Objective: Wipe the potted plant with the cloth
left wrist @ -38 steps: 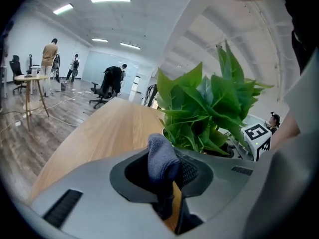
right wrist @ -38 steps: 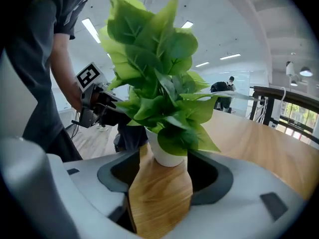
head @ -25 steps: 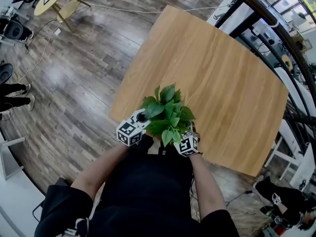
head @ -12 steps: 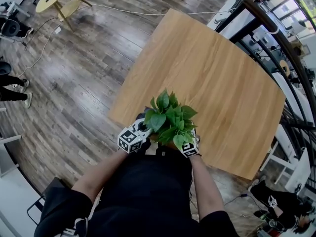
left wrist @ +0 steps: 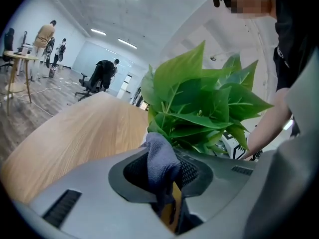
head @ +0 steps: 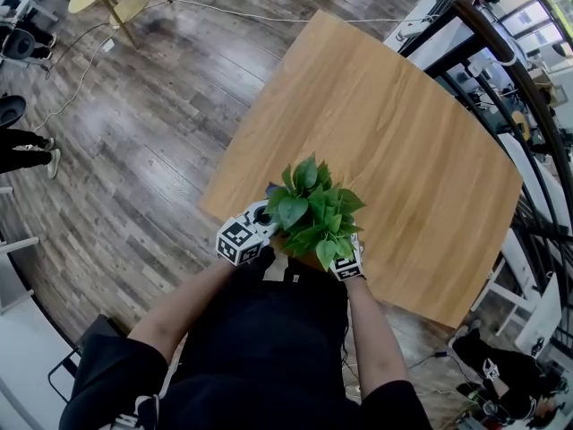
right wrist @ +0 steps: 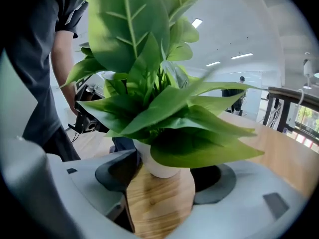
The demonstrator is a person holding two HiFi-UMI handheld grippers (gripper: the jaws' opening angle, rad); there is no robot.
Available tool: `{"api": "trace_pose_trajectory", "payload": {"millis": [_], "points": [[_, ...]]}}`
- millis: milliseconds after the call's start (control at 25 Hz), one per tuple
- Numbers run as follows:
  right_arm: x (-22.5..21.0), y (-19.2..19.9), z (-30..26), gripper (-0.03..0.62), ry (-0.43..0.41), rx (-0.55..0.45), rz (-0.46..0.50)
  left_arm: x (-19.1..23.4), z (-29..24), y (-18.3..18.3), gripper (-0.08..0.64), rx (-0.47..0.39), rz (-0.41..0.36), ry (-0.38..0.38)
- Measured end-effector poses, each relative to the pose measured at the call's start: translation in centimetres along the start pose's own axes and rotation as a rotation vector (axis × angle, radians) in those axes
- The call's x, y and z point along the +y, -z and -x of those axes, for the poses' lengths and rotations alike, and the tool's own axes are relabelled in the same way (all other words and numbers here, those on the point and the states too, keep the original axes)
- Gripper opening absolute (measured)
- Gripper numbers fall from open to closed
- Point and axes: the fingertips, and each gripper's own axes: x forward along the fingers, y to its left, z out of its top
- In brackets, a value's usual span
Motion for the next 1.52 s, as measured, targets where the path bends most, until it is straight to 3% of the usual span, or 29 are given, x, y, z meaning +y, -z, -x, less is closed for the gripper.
{"api": "trace_pose_trajectory", "payload": {"millis": [200,320,480,640,720,840,1000,1160,1320,1520], "points": [[0.2,0.1,-0.2,0.316,0.052,-0.008,-0.057,-2.7,0.4,0.7,0.097,0.028,0.019,0.057],[1.3,0.2,-0.1,0.316,0.041,-0.003,-0.033,-1.7,1.0,1.5,0.097,-0.002,0.044,0.006],[3.7,1.6,0.8,0.316,-0.036,0.041,0.043,0.7,1.1,0.7,0.097,-0.031,0.042,-0.037],[1.5,2.2,1.1,0.318,0.036,0.035,-0.049,2.4,0.5,-0.4,0.097,-0.025,-0.010,-0.033],[0.5,1.6,0.7,0.318,0.045,0.041,0.001,2.7,0.4,-0.9,0.097,-0.027,0.001,-0.031],[0.8,0.4,-0.7,0.318,-0.029,0.072,0.138,2.4,0.7,-1.2,0.097,-0.032,0.026,-0.022],[-0.4,-0.7,-1.3,0.316,-0.018,0.054,0.055,1.6,0.6,-0.4,0.097,-0.009,0.016,0.007],[-0.3,-0.3,-1.4,0.316,0.000,0.034,0.019,0.4,0.6,-0.3,0.097,-0.014,0.041,0.015],[-0.2,-0.7,-1.6,0.316,0.028,0.032,-0.001,-1.0,0.6,1.8,0.097,0.021,0.029,0.074],[1.4,0.0,-1.2,0.316,0.005,0.056,0.031,0.4,1.2,1.0,0.097,-0.006,0.056,0.023]]}}
